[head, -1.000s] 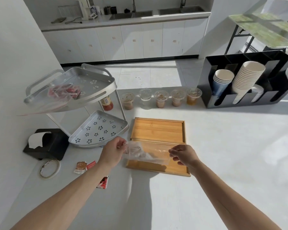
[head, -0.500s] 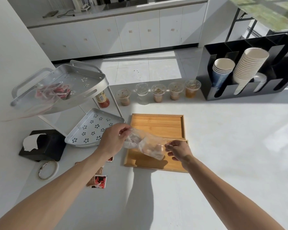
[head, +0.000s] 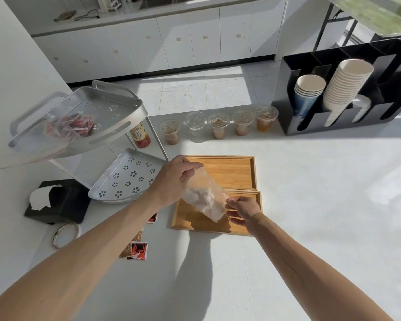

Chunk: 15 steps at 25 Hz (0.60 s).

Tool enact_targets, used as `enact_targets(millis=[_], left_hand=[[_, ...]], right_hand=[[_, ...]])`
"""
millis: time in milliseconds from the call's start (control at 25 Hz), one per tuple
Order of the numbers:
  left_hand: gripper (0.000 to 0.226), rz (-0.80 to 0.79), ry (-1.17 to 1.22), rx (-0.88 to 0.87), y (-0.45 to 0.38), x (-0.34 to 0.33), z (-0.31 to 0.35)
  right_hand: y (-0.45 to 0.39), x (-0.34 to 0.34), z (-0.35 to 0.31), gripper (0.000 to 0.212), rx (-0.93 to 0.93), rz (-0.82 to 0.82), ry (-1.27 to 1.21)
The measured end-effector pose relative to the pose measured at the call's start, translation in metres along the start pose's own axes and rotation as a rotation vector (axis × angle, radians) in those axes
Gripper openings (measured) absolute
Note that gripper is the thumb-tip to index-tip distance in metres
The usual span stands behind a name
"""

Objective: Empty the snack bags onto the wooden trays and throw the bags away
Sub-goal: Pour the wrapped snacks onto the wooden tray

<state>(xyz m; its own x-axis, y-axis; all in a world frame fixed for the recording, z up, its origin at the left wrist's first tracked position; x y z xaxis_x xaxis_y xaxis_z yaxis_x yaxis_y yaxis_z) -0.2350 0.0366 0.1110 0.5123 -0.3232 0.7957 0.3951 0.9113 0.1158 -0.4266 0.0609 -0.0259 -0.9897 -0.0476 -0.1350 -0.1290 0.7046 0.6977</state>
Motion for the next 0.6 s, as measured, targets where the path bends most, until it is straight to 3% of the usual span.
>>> enact_targets(millis=[600], left_hand=[[0.028, 0.023, 0.054, 0.029, -0.002, 0.03, 0.011]], right_hand=[[0.007, -0.006, -0.015, 0.009, 0.081, -0.093, -0.091]])
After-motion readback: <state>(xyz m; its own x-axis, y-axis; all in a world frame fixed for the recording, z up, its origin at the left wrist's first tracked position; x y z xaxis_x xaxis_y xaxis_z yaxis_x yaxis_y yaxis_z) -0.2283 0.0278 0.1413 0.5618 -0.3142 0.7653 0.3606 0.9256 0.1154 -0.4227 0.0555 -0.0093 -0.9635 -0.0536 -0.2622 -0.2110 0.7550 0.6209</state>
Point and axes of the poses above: each hand's wrist, its own y-axis away from the middle knuckle, its own x-axis out of the back of the hand, z = x × y, the point moved 2 cm from there along -y, towards the middle knuckle, and after that the axes turned 10 degrees about -z, right-handed, at the moved point
